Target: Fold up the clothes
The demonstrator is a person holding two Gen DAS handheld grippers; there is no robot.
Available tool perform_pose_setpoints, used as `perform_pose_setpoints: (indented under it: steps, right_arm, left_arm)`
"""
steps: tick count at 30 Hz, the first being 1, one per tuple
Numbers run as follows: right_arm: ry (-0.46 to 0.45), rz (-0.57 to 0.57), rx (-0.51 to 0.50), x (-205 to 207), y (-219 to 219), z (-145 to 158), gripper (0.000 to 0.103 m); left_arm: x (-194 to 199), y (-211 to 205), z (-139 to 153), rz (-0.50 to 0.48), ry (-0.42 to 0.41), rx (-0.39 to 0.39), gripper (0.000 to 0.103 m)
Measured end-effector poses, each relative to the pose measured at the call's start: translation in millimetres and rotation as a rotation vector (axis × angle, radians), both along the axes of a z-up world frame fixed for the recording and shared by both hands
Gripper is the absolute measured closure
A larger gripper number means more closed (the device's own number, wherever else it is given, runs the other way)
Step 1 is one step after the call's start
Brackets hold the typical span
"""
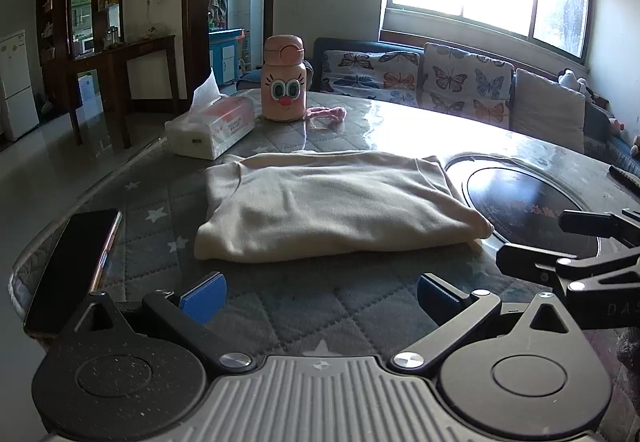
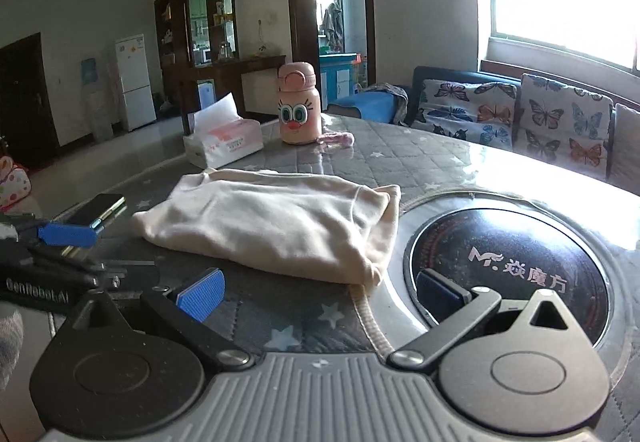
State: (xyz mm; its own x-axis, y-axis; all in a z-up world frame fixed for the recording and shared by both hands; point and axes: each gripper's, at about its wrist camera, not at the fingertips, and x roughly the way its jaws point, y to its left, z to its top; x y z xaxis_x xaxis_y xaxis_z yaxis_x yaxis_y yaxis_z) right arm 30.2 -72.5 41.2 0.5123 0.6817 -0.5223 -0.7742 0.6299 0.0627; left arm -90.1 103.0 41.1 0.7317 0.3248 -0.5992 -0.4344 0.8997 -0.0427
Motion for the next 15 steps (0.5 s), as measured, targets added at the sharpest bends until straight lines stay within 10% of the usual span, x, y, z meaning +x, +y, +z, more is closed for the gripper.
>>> perform_pose_setpoints:
  steps: [15]
  right_arm:
    - [0.005, -0.005, 0.004, -12.3, 6.0, 0.7, 0.0]
  left_arm:
    - [-7.7, 0.6, -0.2, 0.005, -0.008, 0.006, 0.0]
